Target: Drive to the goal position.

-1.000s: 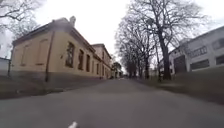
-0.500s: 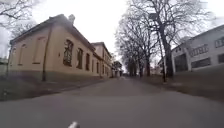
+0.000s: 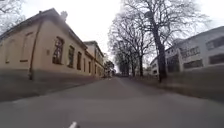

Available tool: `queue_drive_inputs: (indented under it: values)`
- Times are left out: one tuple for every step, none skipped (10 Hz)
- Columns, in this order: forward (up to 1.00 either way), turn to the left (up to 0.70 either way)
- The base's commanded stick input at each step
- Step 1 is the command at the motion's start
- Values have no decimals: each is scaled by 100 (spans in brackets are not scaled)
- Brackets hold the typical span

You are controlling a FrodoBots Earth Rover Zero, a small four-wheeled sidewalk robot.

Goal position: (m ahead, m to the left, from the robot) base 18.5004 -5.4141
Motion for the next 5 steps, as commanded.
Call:
queue_drive_inputs:
  values:
    - [100,-10]
    - [100,-4]
    - [100,0]
    - [100,0]
    - [100,0]
